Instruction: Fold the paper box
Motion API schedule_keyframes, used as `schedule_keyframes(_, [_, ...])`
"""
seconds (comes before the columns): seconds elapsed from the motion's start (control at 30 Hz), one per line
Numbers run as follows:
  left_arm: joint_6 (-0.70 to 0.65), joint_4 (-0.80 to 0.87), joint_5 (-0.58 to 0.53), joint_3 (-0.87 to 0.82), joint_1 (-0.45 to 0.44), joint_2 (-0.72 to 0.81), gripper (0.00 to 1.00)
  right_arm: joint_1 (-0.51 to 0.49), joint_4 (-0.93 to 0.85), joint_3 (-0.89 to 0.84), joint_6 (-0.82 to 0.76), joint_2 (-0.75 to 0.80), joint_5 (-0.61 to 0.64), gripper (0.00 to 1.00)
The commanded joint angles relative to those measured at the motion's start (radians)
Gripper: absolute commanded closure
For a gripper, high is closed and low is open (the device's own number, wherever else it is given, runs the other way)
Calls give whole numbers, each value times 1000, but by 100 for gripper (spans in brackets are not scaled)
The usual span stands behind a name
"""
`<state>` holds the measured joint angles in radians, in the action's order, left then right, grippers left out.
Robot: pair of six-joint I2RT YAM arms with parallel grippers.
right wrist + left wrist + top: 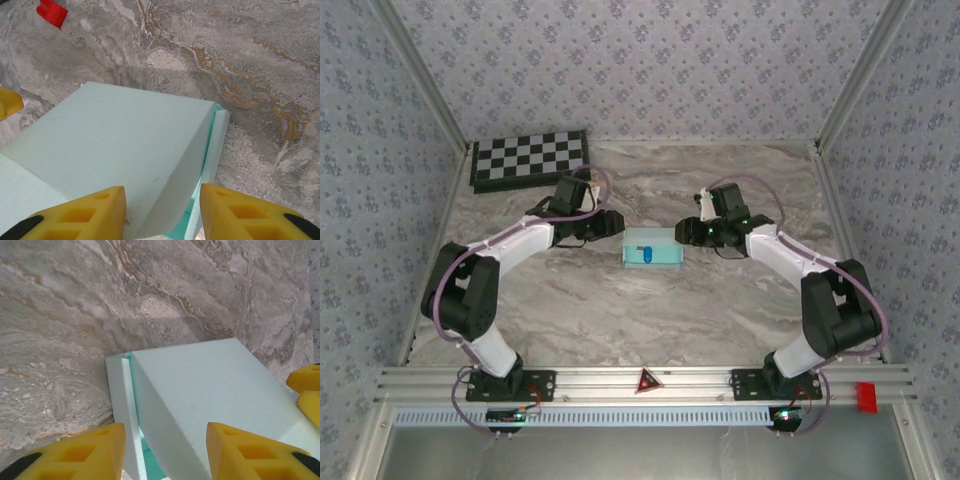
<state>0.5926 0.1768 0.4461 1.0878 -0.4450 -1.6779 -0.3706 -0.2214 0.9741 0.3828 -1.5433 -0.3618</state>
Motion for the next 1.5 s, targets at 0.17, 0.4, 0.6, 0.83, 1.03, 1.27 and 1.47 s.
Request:
schedule_keyframes(0.17, [-22,73,16,47,-27,-66,55,0,-52,37,-26,-57,-1,57])
schedule_keyframes(0.4, [-40,102,-37,34,-40,-85,56,-7,-56,37,-31,-89,20,57])
schedule_keyframes(0.6, [-43,102,-47,23,-47,-103,56,-17,-53,39,-29,-130,26,58])
schedule_keyframes(0.83, [-18,53,-34,6,-58,-118,57,-23,-47,50,-31,-170,26,61])
schedule_keyframes(1.03, [28,7,-29,-35,-63,-120,60,-34,-69,91,-54,-217,32,70])
schedule_keyframes(1.27, [63,-24,-60,-106,-79,-80,62,-58,-121,169,-108,-289,43,72])
schedule_keyframes(1.47, [122,-36,-107,-170,-102,-31,68,-91,-176,266,-202,-356,67,72])
